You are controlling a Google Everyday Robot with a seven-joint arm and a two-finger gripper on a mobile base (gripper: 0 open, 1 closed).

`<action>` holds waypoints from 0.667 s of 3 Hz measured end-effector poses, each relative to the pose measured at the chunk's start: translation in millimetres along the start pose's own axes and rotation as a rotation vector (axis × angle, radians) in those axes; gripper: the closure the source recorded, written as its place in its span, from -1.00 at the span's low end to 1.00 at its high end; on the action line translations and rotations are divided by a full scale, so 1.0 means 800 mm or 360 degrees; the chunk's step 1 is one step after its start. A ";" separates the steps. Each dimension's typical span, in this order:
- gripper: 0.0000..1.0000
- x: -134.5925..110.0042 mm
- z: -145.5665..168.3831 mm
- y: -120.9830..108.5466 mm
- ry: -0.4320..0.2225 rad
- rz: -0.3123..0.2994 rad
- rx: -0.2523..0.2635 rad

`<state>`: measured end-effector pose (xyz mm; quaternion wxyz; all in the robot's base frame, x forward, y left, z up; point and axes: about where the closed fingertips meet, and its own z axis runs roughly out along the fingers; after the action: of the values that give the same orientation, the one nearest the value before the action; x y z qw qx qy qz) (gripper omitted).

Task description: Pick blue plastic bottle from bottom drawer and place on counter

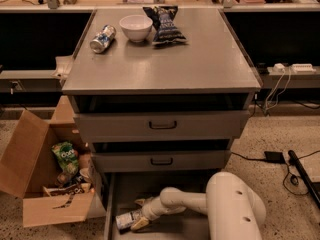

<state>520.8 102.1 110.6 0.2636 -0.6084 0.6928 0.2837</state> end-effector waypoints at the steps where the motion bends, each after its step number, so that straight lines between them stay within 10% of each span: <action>1: -0.08 0.000 -0.002 -0.003 0.0005 0.0001 0.0022; 2: 0.54 -0.036 -0.061 -0.020 -0.0040 -0.0108 0.0191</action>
Offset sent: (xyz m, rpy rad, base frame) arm -0.0085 -0.0273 0.1055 0.0175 -0.2137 -0.0463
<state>538.8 85.9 163.9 0.3177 -0.6110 0.6841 0.2402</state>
